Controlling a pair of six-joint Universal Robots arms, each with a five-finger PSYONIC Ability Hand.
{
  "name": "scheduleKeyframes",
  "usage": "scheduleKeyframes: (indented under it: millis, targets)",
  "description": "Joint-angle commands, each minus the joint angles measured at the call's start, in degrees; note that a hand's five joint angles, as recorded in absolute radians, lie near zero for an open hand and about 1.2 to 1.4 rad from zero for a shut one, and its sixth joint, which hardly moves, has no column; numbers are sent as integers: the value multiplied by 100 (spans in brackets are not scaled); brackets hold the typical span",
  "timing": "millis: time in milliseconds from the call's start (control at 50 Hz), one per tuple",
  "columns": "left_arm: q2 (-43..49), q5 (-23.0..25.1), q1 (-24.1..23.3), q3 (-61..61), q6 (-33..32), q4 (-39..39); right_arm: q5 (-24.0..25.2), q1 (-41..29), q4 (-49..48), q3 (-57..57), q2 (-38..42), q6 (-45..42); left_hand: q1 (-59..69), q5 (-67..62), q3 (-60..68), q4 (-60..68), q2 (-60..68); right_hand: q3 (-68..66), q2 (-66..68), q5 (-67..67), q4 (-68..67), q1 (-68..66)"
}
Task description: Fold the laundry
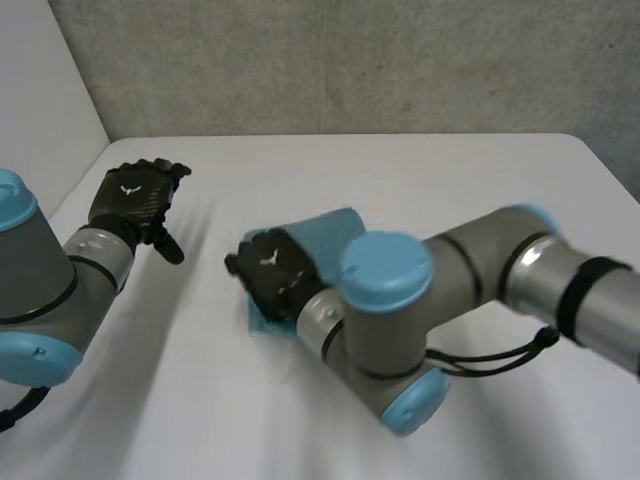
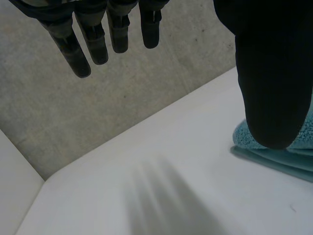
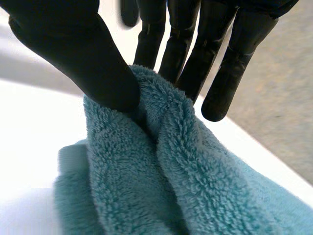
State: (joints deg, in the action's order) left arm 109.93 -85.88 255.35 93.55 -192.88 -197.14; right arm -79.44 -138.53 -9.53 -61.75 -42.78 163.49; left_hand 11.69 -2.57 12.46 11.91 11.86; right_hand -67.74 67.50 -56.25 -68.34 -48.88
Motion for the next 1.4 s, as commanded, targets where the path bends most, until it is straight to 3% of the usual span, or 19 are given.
scheduleKeyframes:
  millis: [20, 100, 200, 320, 360, 580, 840, 980, 1060, 1200, 1220, 1400]
  targets:
    - [-59, 36, -117, -152, 22, 9, -905, 89, 39, 49, -377, -221, -80, 169, -157, -102, -97, 5774, -5750, 5625, 5834, 3888]
    - [-25, 45, -371, -539, 242, 71, -1213, 185, 39, -29, -791, -11, -80, 169, -157, -102, -97, 5774, -5750, 5625, 5834, 3888]
    - [352, 54, -810, -1197, 1031, 403, -1232, 695, 82, -258, -1144, 666, -13, 102, -90, -35, -30, 5774, -5750, 5625, 5834, 3888]
    - [1012, 28, -1233, -1875, 1736, 1045, -1048, 1003, 496, -241, -1171, 1203, 54, 34, -23, 32, 38, 5774, -5750, 5625, 5834, 3888]
    - [1249, -25, -1286, -1937, 1833, 1256, -706, 1319, 847, -92, -1066, 1589, 88, 0, 11, 66, 71, 5774, -5750, 5625, 5834, 3888]
    - [1786, -315, -1304, -1700, 1710, 1521, -257, 1749, 1611, 453, 50, 1836, 38, 50, -39, 16, 21, 5774, -5750, 5625, 5834, 3888]
    - [1224, -342, -1207, -1331, 1227, 1556, -134, 1803, 2157, 594, 95, 1546, -80, 169, -157, -102, -97, 5774, -5750, 5625, 5834, 3888]
    - [433, -315, -1216, -1603, 1209, 1793, -265, 1820, 2131, 427, -1055, 1405, -148, 236, -225, -170, -164, 5774, -5750, 5625, 5834, 3888]
    - [-173, -315, -1154, -2077, 1209, 2478, -581, 1952, 1964, 225, -1837, 1423, -148, 236, -225, -170, -164, 5774, -5750, 5625, 5834, 3888]
    - [-947, -280, -776, -2376, 1209, 3006, -969, 2566, 1911, -143, -3164, 1344, -165, 253, -241, -187, -181, 5774, -5750, 5625, 5834, 3888]
    - [-1417, -254, -594, -2316, 1209, 3024, -951, 2689, 1928, -249, -3383, 1318, -165, 253, -241, -187, -181, 5774, -5750, 5625, 5834, 3888]
    - [-1826, -236, -548, -2104, 1200, 2998, -837, 2954, 1893, -724, -3983, 1036, -148, 236, -225, -170, -164, 5774, -5750, 5625, 5834, 3888]
